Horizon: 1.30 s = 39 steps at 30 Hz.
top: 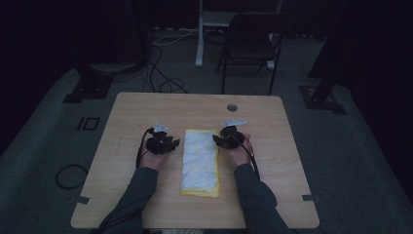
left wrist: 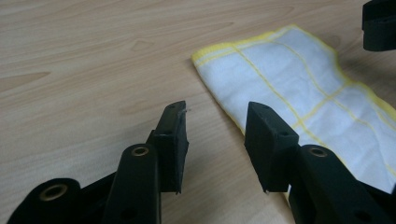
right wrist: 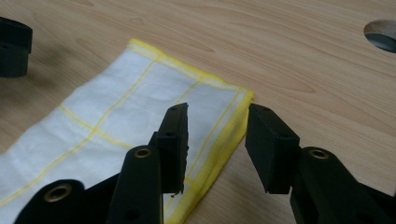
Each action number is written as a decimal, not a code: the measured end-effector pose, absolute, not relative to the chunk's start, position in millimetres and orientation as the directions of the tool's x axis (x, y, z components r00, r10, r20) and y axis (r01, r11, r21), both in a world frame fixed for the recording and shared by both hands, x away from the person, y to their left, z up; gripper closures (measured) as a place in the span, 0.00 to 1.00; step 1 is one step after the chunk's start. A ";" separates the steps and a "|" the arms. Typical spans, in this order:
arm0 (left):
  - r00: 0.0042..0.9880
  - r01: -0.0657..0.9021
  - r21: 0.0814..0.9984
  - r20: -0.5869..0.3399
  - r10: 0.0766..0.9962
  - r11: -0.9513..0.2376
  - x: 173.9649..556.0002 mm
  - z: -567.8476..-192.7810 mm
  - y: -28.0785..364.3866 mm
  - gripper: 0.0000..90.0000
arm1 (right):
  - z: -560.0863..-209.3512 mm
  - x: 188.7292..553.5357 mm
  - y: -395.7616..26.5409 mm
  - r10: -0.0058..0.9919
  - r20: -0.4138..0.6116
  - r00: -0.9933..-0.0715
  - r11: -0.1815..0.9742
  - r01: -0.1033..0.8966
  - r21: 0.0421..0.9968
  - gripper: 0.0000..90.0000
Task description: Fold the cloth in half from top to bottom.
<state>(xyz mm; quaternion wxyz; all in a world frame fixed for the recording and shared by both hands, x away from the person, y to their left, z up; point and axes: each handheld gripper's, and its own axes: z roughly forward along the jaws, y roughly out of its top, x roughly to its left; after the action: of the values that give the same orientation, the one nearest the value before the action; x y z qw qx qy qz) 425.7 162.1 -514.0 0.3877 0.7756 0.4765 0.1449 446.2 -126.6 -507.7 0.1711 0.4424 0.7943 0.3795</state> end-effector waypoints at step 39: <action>0.471 0.661 0.700 -0.106 0.876 -0.271 475.4 -536.3 122.3 0.62 | -535.8 484.9 -112.5 0.898 0.093 -0.429 0.252 0.679 0.690 0.64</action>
<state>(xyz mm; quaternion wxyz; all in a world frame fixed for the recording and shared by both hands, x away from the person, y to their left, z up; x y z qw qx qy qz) 475.4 122.3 -536.3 0.3517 0.7823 0.4909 0.1528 484.9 -112.5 -535.8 0.1623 0.5091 0.7745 0.3386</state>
